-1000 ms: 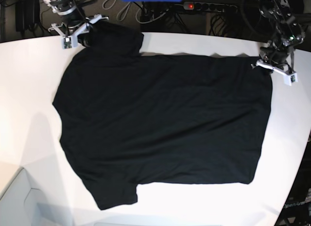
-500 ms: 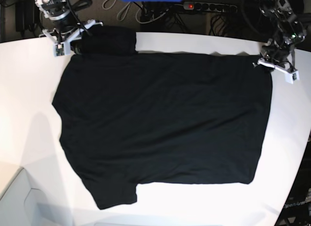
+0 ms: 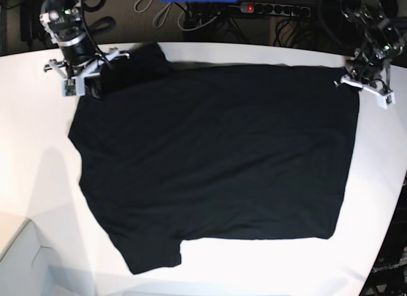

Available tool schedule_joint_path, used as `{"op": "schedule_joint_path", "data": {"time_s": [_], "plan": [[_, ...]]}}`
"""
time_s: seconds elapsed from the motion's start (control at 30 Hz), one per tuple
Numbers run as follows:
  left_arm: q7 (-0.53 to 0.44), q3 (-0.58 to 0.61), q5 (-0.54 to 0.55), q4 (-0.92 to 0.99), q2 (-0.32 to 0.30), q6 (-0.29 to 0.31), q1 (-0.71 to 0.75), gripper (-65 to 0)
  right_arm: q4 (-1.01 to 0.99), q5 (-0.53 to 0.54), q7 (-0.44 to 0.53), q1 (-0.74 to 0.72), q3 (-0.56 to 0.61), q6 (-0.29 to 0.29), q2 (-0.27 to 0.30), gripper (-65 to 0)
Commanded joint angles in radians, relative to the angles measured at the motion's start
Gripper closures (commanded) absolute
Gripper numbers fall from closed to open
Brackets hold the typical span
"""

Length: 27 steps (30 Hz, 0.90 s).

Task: Layout the t-shirt on the table in an organized manner, then fold the t-shirt properly
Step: 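Lift the pinched corners with both grippers and fold toward the hem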

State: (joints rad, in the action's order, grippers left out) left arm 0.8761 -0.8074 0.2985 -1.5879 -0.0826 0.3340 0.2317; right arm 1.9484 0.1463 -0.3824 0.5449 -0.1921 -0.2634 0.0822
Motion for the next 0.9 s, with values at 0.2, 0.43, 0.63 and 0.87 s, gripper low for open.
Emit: {"op": "schedule_joint_path", "data": {"time_s": [0.2, 0.43, 0.63, 0.87], "plan": [[-0.019, 0.0, 0.008, -0.033, -0.019, -0.002, -0.073, -0.1, 0.01, 0.003, -0.065, -0.116, -0.008, -0.003, 0.006, 0.0], [-0.019, 0.001, 0.003, -0.025, -0.019, -0.008, -0.136, -0.1, 0.009, 0.003, -0.168, -0.233, -0.004, -0.003, 0.011, 0.0], [-0.019, 0.001, 0.0, -0.024, -0.019, -0.011, -0.217, -0.1, -0.053, 0.003, -0.197, -0.311, -0.002, -0.003, 0.011, 0.0], [-0.019, 0.001, -0.002, -0.009, -0.021, -0.013, -0.308, -0.1, -0.148, 0.003, -0.188, -0.354, -0.007, -0.003, 0.011, 0.0]]}}
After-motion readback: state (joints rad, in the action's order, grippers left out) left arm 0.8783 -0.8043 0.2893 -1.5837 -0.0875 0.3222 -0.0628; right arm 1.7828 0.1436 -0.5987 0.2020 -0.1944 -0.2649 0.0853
